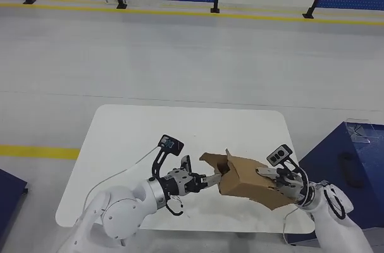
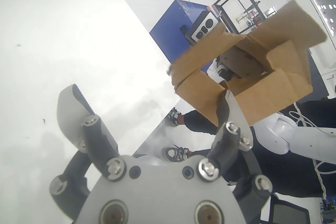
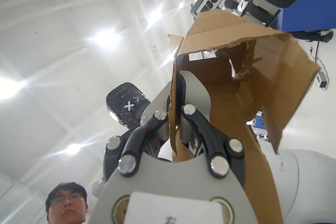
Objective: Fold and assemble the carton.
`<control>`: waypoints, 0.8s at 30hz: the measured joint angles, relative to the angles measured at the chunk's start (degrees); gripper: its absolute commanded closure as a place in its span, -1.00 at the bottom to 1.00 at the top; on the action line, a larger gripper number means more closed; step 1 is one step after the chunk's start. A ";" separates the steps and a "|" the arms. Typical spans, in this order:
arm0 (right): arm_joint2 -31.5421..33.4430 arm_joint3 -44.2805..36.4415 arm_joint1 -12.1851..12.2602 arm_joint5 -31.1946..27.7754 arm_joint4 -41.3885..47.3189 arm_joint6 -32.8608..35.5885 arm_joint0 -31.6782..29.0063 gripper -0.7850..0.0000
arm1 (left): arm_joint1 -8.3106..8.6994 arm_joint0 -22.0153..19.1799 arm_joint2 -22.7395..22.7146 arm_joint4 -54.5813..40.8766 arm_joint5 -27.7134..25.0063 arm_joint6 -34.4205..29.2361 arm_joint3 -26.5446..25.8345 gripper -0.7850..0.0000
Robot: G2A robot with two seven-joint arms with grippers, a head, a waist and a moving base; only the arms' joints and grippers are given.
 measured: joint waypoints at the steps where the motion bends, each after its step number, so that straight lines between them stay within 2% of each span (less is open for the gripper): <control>1: 0.18 0.06 -0.02 -0.78 -0.10 -0.44 0.07 1.00 | 0.09 0.45 -0.48 0.15 0.13 0.26 -0.51 -1.00; 8: 1.09 -0.80 -0.14 -10.10 -6.04 -3.50 -0.48 1.00 | 0.72 5.37 -4.46 -1.04 -0.97 3.29 -5.98 -1.00; 11: 0.47 -1.58 -0.28 -15.32 -10.05 -4.59 -1.27 1.00 | 0.84 6.68 -4.51 -0.49 -1.57 4.08 -7.43 -1.00; 15: -0.61 -2.28 -0.38 -18.57 -13.04 -4.34 -2.30 1.00 | 0.77 6.37 -3.43 1.49 -0.61 4.63 -8.01 -1.00; 19: -1.12 -2.53 -0.34 -19.24 -14.80 -3.28 -2.85 1.00 | 0.53 5.70 -2.40 3.27 2.45 6.02 -8.01 -1.00; 24: -0.94 -2.54 -0.28 -19.87 -15.08 -2.59 -3.54 1.00 | 0.27 3.56 -0.69 5.54 6.34 4.09 -6.32 -1.00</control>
